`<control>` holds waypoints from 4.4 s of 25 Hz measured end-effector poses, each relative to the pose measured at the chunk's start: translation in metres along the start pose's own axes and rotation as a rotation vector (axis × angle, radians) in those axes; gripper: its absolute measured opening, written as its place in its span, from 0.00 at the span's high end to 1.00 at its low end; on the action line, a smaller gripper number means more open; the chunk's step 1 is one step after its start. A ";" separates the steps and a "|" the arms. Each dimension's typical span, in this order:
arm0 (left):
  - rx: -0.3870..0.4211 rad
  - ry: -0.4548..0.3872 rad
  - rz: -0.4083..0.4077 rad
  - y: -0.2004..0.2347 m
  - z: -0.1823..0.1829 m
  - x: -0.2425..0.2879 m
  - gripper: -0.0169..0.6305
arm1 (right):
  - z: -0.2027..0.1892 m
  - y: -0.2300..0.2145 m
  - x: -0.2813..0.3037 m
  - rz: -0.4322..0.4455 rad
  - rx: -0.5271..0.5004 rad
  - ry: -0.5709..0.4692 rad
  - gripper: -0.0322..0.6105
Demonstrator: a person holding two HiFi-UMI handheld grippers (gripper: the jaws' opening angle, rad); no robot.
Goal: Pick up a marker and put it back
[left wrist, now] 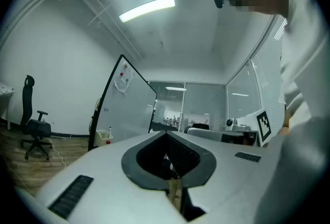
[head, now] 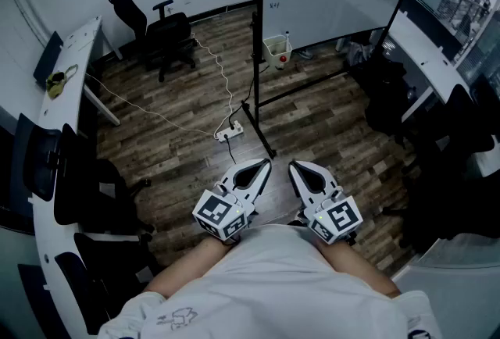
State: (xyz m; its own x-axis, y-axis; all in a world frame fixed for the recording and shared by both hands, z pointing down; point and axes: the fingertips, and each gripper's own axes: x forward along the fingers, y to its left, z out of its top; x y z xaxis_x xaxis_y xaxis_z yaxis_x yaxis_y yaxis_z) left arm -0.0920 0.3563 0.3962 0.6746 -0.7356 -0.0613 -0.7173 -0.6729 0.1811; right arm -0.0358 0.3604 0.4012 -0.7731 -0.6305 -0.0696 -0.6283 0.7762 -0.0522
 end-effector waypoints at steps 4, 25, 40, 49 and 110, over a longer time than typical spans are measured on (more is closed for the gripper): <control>0.005 0.001 -0.001 0.004 0.000 0.010 0.97 | -0.002 -0.010 0.004 -0.003 0.007 0.002 0.93; -0.067 0.025 -0.015 0.010 -0.024 0.197 0.97 | 0.034 -0.152 -0.013 0.200 -0.009 -0.094 0.94; -0.102 0.022 -0.014 -0.010 -0.047 0.296 0.97 | 0.004 -0.263 -0.042 0.098 0.059 -0.009 0.94; -0.050 0.037 -0.047 0.001 -0.048 0.333 0.97 | 0.000 -0.303 -0.032 0.044 0.071 0.012 0.94; 0.001 0.038 0.188 0.380 0.012 0.505 0.97 | -0.024 -0.525 0.369 0.254 0.095 0.143 0.93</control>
State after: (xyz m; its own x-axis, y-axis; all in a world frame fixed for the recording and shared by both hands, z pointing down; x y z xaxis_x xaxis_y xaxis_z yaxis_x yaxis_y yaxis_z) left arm -0.0262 -0.2715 0.4221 0.5348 -0.8449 0.0108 -0.8315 -0.5240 0.1845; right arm 0.0069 -0.2793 0.4268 -0.9130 -0.4051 0.0479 -0.4076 0.9017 -0.1441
